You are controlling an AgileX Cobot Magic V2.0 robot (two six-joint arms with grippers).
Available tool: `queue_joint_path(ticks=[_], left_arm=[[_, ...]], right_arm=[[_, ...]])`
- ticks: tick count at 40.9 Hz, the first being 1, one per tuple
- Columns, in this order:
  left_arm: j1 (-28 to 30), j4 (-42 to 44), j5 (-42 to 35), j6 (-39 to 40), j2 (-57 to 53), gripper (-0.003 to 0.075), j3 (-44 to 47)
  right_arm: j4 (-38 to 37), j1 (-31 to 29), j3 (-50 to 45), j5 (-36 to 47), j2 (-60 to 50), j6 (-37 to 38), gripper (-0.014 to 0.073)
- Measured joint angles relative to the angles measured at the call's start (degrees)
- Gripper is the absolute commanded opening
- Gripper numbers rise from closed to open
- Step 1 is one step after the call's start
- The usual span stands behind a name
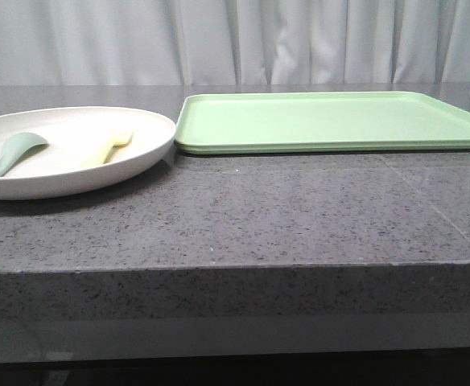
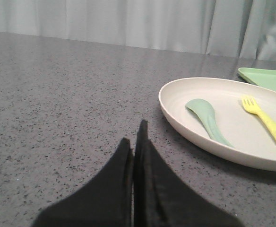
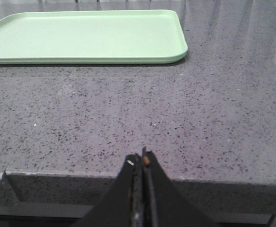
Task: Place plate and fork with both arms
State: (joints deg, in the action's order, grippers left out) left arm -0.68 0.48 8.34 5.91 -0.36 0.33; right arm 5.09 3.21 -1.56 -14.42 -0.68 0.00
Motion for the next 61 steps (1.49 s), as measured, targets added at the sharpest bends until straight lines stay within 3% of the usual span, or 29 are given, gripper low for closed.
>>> queue_joint_path(ticks=[45,50,56,61], left_arm=[[0.0,0.0,-0.49,0.0,0.0,-0.0018,0.0],[0.0,0.0,-2.61,0.0,0.0,-0.0018,0.0],[0.0,0.0,-10.88,0.0,0.0,-0.0018,0.0],[0.0,0.0,-13.11,0.0,0.0,-0.0018,-1.42]], right_arm=[[0.0,0.0,0.0,0.71,0.0,0.0,-0.0067],[0.09,0.0,0.0,2.67,0.0,0.0,-0.0067],[0.26,0.0,0.55,3.86,0.0,0.0,-0.0067],[0.35,0.0,5.01,2.47,0.0,0.0,-0.0064]])
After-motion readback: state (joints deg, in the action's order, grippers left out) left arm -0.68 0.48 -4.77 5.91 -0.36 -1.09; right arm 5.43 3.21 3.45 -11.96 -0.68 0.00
